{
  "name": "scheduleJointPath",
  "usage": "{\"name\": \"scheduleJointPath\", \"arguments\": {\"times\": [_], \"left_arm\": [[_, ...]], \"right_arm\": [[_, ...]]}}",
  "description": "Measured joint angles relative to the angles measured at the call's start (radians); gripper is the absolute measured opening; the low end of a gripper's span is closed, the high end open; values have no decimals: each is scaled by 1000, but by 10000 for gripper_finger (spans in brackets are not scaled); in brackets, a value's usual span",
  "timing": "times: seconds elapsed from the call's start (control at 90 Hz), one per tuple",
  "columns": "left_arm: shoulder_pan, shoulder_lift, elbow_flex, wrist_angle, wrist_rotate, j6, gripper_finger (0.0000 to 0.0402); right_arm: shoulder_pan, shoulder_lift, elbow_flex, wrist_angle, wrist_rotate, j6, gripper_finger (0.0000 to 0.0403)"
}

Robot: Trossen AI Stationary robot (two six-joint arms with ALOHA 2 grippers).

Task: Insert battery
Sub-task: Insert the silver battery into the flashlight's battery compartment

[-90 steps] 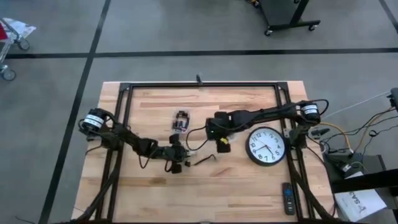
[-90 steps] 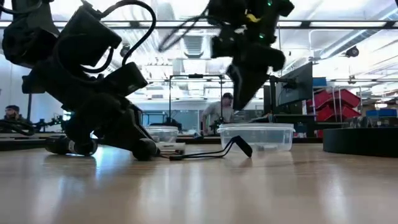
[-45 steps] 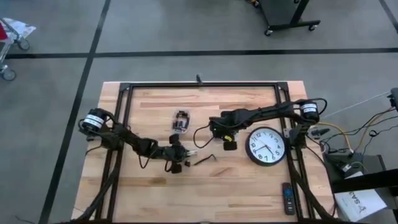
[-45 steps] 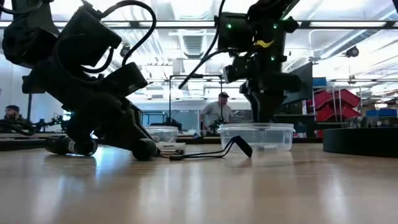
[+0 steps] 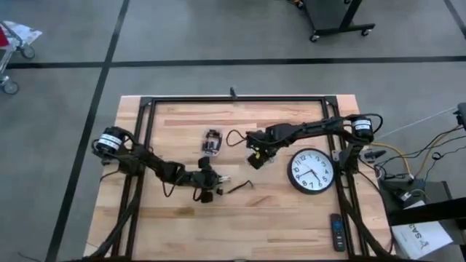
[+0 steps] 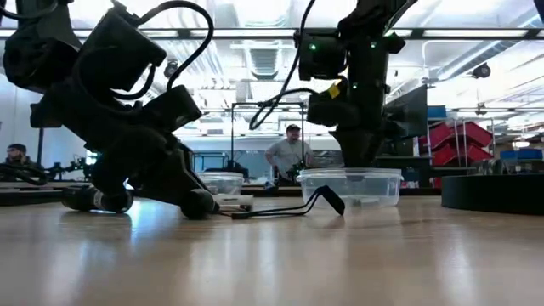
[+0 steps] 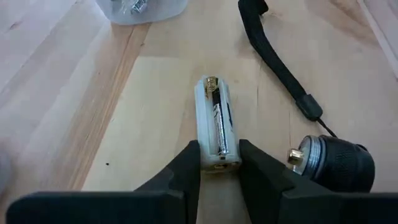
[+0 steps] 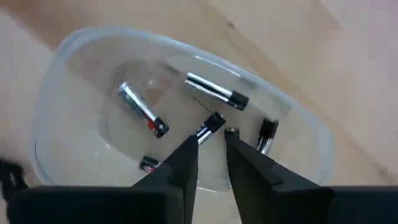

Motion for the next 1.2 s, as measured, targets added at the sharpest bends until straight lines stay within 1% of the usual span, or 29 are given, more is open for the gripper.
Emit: {"name": "scheduleJointPath", "arguments": {"times": [0.078,0.256,0.4,0.578,0.722,0.922,1.067,1.2], "left_arm": [[0,0,0,0,0,0,77],[0,0,0,1,-2,1,78],[0,0,0,4,-3,-1,77],[0,0,0,6,-4,-1,79],[0,0,0,7,-4,-1,79],[0,0,0,7,-4,-3,77],[0,0,0,7,-5,-10,77],[0,0,0,6,-5,-10,77]], "right_arm": [[-15,13,-1,8,-13,55,58],[-18,58,-1,46,-76,70,51],[-19,92,-1,44,-75,72,49],[-18,102,2,47,-75,65,50],[-19,103,2,48,-67,2,48],[-18,101,1,60,-66,-109,10],[-12,83,11,64,-64,-207,8],[6,44,53,70,-7,-274,3]]}}
